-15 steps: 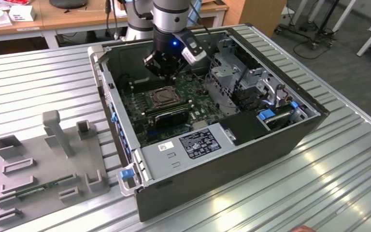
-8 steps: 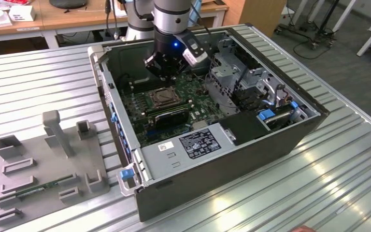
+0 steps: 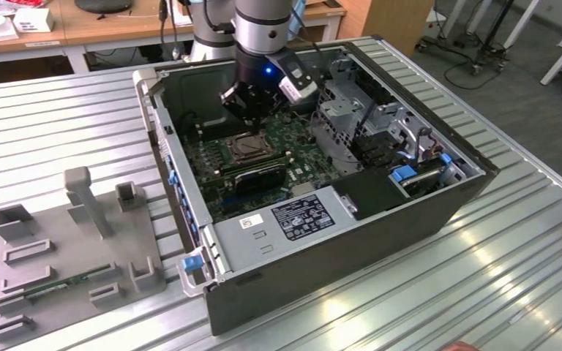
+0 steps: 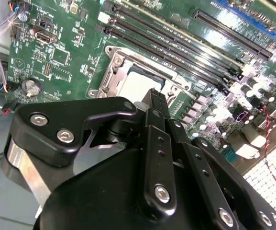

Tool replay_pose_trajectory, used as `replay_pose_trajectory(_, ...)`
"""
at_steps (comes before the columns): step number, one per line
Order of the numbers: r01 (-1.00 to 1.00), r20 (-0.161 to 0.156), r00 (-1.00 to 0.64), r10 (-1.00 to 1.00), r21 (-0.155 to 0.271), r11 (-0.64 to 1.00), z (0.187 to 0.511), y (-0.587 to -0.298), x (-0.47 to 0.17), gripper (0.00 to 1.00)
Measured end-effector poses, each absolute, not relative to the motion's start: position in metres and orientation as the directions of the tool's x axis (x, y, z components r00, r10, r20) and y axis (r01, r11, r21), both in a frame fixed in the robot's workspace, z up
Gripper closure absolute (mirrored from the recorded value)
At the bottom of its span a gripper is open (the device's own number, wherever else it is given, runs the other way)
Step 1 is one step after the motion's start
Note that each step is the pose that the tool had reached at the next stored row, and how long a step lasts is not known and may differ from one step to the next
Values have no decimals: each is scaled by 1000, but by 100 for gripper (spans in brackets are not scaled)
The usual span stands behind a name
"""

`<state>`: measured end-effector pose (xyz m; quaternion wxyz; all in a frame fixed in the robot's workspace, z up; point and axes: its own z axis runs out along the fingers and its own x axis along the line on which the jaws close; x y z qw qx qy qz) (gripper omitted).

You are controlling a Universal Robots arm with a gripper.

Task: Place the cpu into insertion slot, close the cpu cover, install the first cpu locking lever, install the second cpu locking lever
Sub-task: 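Install the second cpu locking lever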

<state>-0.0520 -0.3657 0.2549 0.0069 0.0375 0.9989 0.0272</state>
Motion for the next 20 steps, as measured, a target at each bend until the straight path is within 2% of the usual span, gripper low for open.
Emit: replay_pose_trajectory(20,74,-12,-997,75,55,996,252,-375,-57,89)
